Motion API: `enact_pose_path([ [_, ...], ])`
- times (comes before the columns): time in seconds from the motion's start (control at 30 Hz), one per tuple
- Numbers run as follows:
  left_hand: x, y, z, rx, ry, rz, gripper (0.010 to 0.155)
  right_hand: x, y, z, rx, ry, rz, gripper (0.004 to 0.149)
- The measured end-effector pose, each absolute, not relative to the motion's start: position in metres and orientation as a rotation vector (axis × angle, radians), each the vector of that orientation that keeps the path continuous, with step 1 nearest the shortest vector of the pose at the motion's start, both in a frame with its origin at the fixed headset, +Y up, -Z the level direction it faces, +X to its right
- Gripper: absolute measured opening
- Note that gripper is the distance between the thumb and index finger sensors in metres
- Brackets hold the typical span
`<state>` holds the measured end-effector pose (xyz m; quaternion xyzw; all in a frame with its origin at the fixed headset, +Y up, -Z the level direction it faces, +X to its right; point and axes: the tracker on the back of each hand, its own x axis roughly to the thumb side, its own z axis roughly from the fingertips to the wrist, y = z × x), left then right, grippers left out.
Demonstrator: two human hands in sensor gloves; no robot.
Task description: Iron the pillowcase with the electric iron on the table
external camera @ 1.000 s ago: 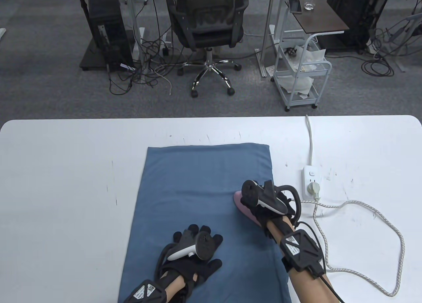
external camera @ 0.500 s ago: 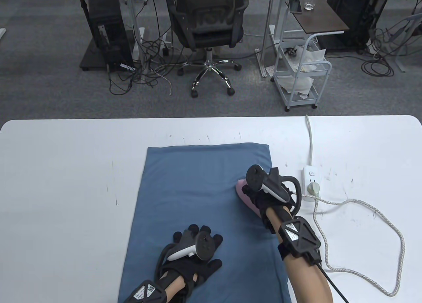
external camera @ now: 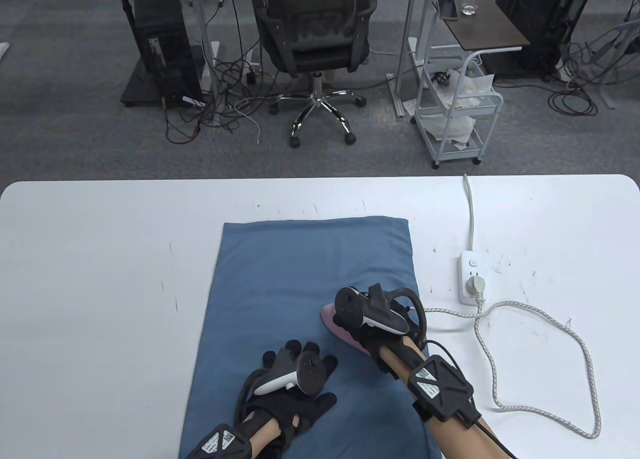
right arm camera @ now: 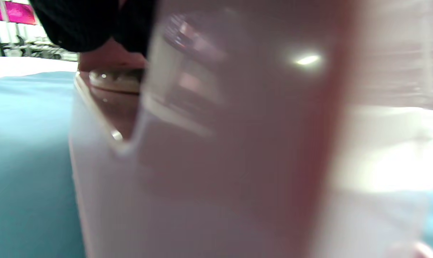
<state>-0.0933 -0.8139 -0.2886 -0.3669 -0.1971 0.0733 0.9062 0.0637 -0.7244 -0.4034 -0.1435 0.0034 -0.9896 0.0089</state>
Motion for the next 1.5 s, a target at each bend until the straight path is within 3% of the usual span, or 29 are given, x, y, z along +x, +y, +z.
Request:
enact_pose_path([
  [0.2,-0.093,-0.814,-0.288,-0.758,-0.408,0.151,0.074,0.075,-0.725,-0.466,-0.166,-0.003,-3.121,0.066],
  [0.4,-0.093,-0.814,-0.288,-0.758,-0.408,0.150,0.074,0.080,-0.724,-0.475,-0.128,-0.049,-3.184,0.066],
  [0.47,-0.093,-0.814,-0.288,-0.758,-0.408,0.150,0.074,0.080,-0.721,-0.471,-0.157,-0.089,-3.197,0.065],
  [0.77,-0.093,-0.814,-0.288,-0.757,-0.407,0.149,0.074,0.057,-0.717,-0.391,-0.613,-0.020,-3.146,0.064],
  [0.97,-0.093,-0.814,-0.288,-0.758,-0.408,0.149,0.075,0.042,-0.724,-0.378,-0.716,-0.061,-3.069,0.063],
  [1.13,-0.093,-0.814,-0.288,-0.758,-0.408,0.149,0.074,0.033,-0.726,-0.407,-0.637,-0.044,-3.095,0.064],
  [1.33,-0.093,-0.814,-0.288,-0.759,-0.409,0.149,0.074,0.034,-0.727,-0.468,-0.354,-0.029,-3.158,0.064],
  [1.5,-0.093,-0.814,-0.288,-0.759,-0.409,0.149,0.075,0.035,-0.724,-0.483,-0.282,-0.084,-3.189,0.064],
])
